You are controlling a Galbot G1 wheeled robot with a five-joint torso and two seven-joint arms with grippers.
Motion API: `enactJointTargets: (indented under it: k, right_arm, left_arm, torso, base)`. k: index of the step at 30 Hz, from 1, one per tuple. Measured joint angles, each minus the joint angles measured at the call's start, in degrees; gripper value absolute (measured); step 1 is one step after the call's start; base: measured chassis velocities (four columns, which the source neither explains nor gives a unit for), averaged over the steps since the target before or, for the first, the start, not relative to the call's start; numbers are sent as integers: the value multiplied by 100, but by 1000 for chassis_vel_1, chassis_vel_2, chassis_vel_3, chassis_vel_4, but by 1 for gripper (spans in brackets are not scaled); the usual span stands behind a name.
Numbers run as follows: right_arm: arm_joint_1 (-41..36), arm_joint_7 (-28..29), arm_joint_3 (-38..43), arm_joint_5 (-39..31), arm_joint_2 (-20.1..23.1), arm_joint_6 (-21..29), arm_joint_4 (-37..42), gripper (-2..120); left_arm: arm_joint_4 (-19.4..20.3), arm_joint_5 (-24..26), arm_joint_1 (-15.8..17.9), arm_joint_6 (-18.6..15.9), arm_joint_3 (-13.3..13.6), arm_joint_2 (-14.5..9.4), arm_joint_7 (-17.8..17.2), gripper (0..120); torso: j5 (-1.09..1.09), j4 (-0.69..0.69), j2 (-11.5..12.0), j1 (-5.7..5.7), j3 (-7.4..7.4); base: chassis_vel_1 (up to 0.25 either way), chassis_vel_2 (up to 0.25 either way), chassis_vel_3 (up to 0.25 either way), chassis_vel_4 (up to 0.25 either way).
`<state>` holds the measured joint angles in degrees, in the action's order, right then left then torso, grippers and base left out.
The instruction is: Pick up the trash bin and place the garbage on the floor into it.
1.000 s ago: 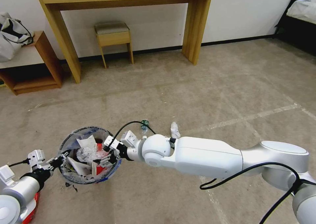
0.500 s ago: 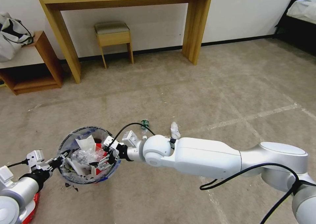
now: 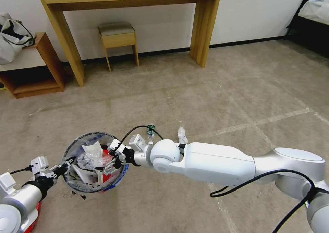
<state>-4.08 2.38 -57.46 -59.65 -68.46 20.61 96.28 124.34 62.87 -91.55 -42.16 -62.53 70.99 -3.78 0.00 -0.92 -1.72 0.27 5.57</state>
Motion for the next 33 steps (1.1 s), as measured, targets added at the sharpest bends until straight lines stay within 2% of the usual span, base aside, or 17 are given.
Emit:
enactJointTargets:
  k: [20,33]
  right_arm:
    - [61,71,114,106,198,25,268,100]
    - [101,146,116,118,171,85,339,100]
  left_arm:
    - [6,-29,22,0,17,18,-13,1]
    - [25,-36,-13,2,-5,27,-13,1]
  torso:
    - [0,0,0,0,0]
    - [0,0,0,0,0]
  base:
    - [0,0,0,0]
    - [0,0,0,0]
